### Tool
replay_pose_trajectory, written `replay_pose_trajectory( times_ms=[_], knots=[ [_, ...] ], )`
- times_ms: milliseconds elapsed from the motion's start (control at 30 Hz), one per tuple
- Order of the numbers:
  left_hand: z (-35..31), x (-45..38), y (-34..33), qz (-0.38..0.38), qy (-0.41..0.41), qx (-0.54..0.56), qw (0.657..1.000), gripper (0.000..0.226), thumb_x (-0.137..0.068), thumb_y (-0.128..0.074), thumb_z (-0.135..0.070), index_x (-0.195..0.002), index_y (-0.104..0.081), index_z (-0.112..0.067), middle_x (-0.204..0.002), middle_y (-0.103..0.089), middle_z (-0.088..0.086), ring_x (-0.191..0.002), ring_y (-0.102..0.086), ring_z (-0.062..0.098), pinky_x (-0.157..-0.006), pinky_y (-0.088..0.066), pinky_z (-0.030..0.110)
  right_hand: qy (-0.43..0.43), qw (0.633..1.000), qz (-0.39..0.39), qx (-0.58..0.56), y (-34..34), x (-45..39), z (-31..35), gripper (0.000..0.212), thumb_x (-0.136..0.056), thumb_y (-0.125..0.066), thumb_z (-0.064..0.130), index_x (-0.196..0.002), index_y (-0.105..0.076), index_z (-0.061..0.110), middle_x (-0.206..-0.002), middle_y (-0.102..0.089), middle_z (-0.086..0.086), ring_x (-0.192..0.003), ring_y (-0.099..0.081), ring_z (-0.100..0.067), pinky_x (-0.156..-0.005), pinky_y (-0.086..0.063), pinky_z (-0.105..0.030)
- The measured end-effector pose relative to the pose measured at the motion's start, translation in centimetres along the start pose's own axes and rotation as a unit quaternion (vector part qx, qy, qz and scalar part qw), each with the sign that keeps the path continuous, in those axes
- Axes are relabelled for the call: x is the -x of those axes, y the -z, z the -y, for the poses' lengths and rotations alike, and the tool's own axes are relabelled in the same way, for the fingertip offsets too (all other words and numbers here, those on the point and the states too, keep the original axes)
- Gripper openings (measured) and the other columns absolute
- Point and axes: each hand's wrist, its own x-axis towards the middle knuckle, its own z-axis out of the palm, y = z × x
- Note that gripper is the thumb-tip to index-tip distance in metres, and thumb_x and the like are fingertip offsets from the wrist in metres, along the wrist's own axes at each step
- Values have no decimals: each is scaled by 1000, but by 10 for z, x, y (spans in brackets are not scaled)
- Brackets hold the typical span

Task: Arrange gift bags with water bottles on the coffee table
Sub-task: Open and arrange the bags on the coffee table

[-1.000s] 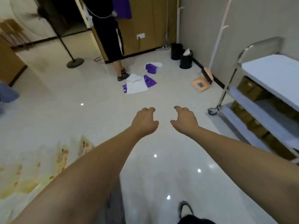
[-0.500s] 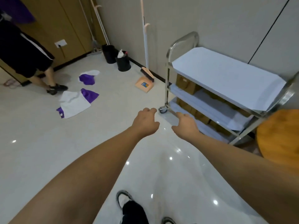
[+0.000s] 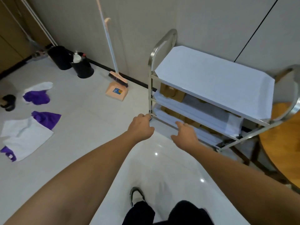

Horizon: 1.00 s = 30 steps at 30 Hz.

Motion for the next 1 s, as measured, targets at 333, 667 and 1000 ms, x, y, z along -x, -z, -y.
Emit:
replay_pose_trajectory(
  times_ms=[333,667,1000],
  knots=[
    [25,-158,-9,39,-13,72,997,52,-95,-61,-24,-144,-49,-15,-139,-53,13,-126,-51,31,-99,-40,30,-79,994,38,-65,-35,-155,16,59,-94,-63,28,-147,-42,13,-134,-60,-15,-123,-55,-35,-99,-50,-40],
    [64,-332,-91,35,-9,150,988,35,-96,-62,-15,-131,-59,-13,-107,-54,-2,-95,-51,14,-74,-35,15,-62,998,5,5,-105,-342,-21,59,-95,-59,23,-149,-40,12,-144,-49,-17,-131,-43,-37,-108,-36,-40],
    [83,-422,-154,-1,23,309,951,39,-97,-63,-20,-135,-56,-22,-133,-60,0,-122,-57,22,-107,-47,43,-42,989,-123,68,-149,-445,-33,71,-95,-58,32,-156,-24,21,-159,-33,-7,-142,-31,-35,-112,-35,-42]
  ],
)
